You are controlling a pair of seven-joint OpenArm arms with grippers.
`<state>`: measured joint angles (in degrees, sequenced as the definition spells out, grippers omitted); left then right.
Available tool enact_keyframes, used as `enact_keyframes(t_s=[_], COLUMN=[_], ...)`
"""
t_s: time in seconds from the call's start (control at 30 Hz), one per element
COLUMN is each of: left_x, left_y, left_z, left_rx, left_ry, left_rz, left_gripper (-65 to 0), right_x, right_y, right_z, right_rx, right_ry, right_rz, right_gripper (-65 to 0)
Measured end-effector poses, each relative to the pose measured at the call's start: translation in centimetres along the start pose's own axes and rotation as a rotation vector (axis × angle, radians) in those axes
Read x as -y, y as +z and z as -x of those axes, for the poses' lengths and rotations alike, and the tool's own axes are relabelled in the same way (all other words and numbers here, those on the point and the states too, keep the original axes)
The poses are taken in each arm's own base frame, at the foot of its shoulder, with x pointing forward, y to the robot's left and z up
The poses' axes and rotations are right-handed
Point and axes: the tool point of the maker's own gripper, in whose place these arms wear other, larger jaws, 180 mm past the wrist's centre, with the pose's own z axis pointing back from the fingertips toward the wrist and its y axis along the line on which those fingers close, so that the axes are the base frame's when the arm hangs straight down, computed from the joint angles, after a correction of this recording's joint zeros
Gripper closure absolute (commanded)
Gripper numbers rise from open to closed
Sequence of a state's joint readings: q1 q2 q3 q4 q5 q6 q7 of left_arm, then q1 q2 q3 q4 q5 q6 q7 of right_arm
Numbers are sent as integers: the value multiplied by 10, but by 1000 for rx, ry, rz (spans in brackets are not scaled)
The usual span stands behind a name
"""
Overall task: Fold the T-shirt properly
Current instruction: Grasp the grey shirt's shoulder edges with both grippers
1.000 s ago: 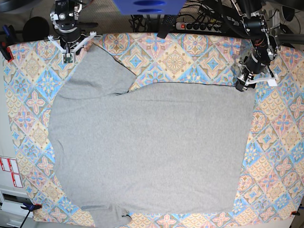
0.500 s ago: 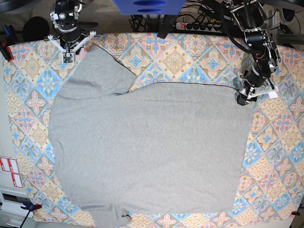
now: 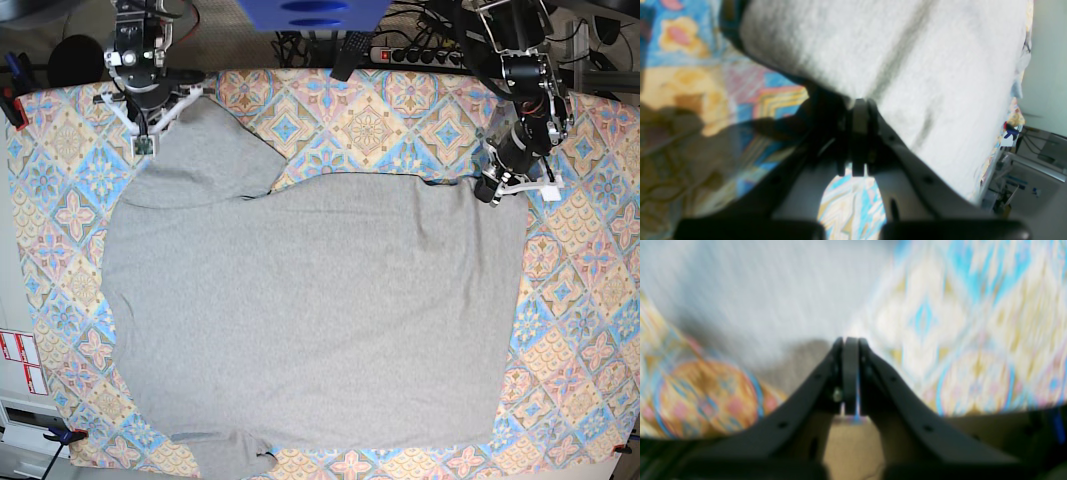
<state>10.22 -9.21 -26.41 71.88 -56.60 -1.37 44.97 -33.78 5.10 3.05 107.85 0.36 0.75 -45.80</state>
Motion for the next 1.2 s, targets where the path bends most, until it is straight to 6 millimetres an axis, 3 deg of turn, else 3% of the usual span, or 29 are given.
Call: enact_keyframes(t_s=[0.17, 0.43, 0.6, 0.67, 0.83, 1.2], left_x=[-5, -5, -5, -5, -6, -6], left_y=[3, 3, 3, 3, 3, 3], left_z=[3, 3, 3, 4, 4, 4], left_rx=[-3, -5, -5, -7, -5, -5], left_ry=[4, 3, 3, 3, 3, 3], left_rz=[-3, -3, -3, -3, -4, -4], left_gripper=[0, 0, 0, 0, 0, 0], right_x=[1, -1, -16, -21, -17, -20], right_y=[0, -6, -11, -17, -33, -50], right_z=[8, -14, -45, -48, -13, 4], right_rx=[-34, 13, 82, 86, -28, -42], right_ry=[0, -19, -142, -183, -259, -287], right_rz=[4, -2, -101, -136, -139, -148], right_gripper=[-179, -350, -353, -353, -353, -352])
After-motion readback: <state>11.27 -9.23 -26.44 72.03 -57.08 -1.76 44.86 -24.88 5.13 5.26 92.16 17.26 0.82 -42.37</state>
